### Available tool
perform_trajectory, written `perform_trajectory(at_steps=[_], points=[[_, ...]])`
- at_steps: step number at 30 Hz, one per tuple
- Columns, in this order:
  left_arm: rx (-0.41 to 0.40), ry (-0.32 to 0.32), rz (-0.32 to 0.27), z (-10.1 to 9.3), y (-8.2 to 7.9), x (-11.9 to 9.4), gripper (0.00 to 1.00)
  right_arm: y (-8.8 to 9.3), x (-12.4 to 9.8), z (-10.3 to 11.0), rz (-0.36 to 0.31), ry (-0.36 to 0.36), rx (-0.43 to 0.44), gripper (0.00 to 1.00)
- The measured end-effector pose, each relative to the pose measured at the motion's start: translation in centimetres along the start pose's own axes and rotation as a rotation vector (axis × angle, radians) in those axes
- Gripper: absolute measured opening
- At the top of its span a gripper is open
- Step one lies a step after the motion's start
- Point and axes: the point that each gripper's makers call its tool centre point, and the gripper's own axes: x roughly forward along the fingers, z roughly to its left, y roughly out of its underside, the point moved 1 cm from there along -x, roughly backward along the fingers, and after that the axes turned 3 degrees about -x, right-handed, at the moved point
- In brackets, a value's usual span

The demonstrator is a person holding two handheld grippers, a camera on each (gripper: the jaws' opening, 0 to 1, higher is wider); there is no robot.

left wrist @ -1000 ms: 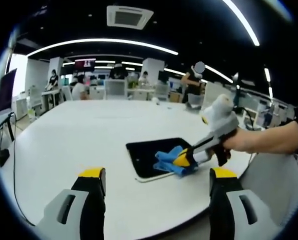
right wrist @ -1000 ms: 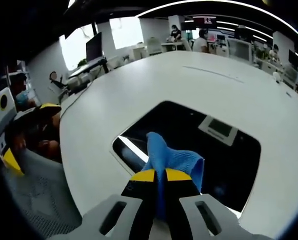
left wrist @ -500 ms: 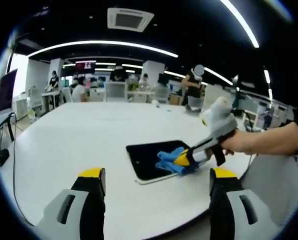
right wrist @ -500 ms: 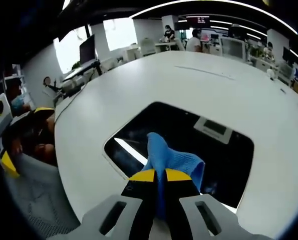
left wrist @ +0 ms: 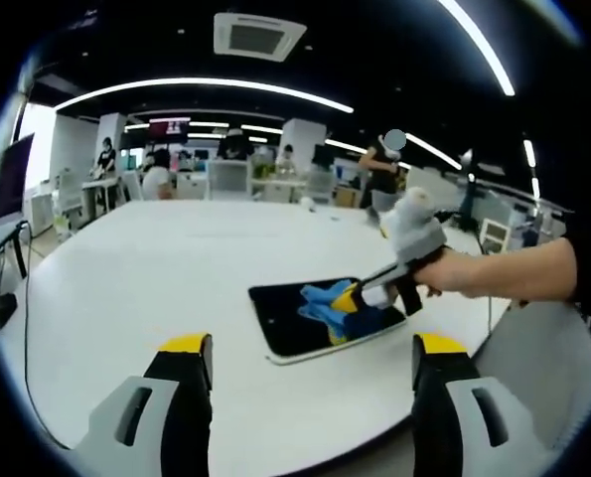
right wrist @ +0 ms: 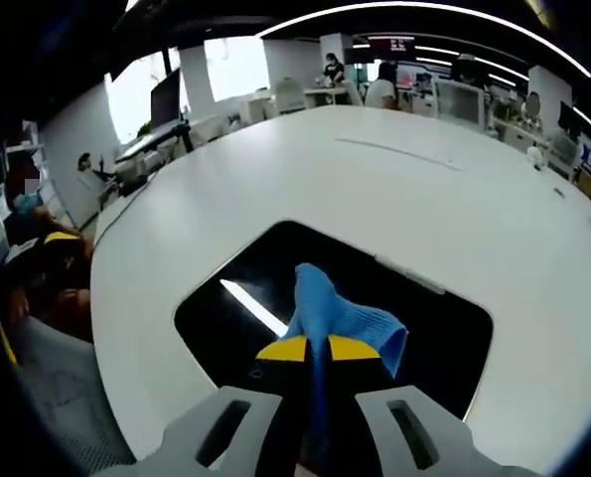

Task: Wipe the mirror surface with the cleaning cloth until all visible marks leave the cleaned area.

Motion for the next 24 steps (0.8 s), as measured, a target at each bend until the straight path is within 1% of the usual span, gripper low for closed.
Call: perform_trajectory(at_steps=[10, 19, 24], points=[[0.002, -0.002, -0.005, 0.2, -0.1, 0.1, 0.82, -0.9, 1.1, -1.2, -0.012, 0.030, 0.006, 0.01], [0.013, 0.001, 0.018, 0.2, 0.2, 0.2, 0.85, -2.3, 3.0, -3.1, -0.024, 0.065, 0.024, 0.01], [0.016, -0.005, 0.013, 0.3, 0.1, 0.2, 0.84, -3.0, 3.7, -4.2, -0.030, 0.080, 0.044, 0.01]])
